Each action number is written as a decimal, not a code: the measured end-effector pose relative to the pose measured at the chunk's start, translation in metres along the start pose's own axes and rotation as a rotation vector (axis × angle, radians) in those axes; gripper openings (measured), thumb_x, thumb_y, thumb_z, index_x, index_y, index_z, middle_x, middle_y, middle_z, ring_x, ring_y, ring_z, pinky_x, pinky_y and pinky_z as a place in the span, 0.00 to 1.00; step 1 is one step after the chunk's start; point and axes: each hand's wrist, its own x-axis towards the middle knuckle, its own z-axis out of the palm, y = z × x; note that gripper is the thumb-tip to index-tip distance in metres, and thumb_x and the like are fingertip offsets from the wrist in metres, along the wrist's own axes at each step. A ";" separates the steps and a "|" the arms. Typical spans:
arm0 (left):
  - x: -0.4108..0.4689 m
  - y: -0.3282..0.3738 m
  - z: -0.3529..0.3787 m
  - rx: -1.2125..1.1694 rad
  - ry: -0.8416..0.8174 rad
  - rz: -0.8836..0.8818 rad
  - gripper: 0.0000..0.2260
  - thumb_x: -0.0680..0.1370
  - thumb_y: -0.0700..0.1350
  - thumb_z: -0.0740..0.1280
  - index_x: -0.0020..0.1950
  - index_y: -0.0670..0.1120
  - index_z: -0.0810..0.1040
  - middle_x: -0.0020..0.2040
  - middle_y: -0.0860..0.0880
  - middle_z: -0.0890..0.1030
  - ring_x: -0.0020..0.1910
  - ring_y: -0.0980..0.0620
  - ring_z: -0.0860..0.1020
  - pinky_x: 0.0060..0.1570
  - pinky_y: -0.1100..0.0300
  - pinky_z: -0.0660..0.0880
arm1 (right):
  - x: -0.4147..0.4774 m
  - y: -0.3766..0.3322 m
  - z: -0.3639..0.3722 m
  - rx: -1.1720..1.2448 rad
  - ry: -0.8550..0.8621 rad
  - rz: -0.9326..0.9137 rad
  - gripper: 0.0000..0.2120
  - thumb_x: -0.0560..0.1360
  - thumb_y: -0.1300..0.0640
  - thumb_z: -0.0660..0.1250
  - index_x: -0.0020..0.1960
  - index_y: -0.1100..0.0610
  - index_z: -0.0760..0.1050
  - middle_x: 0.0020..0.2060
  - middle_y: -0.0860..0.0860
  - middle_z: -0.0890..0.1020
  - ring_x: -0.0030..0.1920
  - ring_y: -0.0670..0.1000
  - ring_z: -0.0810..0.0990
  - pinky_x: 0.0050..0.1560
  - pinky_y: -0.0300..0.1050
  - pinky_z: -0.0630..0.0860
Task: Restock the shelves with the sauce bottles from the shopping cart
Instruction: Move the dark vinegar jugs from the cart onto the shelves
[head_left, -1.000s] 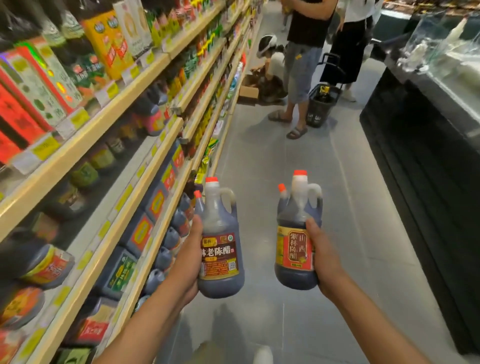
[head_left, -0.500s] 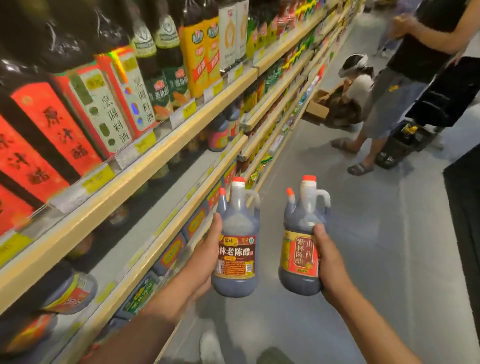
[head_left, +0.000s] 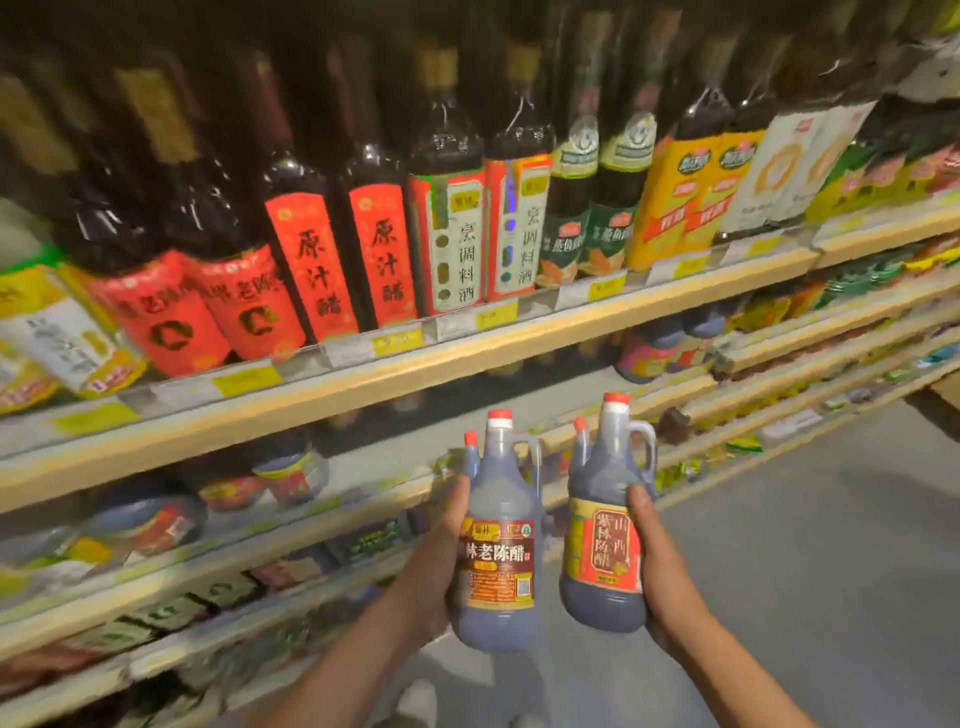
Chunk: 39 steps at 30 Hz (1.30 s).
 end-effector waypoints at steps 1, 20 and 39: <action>-0.003 -0.004 -0.005 -0.012 0.034 0.021 0.31 0.78 0.71 0.57 0.60 0.48 0.83 0.53 0.41 0.82 0.50 0.44 0.81 0.55 0.50 0.78 | 0.005 -0.001 0.003 -0.005 -0.059 0.009 0.41 0.63 0.27 0.72 0.66 0.55 0.78 0.57 0.62 0.83 0.58 0.66 0.82 0.65 0.67 0.74; -0.061 -0.067 -0.037 -0.214 0.404 0.321 0.33 0.73 0.68 0.64 0.69 0.47 0.75 0.59 0.41 0.84 0.57 0.40 0.84 0.49 0.48 0.82 | 0.030 0.028 0.062 -0.032 -0.587 0.238 0.33 0.73 0.34 0.61 0.69 0.55 0.74 0.59 0.61 0.83 0.59 0.61 0.82 0.63 0.59 0.76; -0.078 -0.061 -0.055 -0.195 0.495 0.436 0.25 0.79 0.62 0.61 0.67 0.47 0.77 0.56 0.41 0.85 0.55 0.41 0.84 0.49 0.49 0.83 | 0.055 0.026 0.093 -0.350 -0.711 0.144 0.29 0.69 0.46 0.75 0.66 0.57 0.74 0.55 0.62 0.84 0.54 0.62 0.84 0.53 0.56 0.81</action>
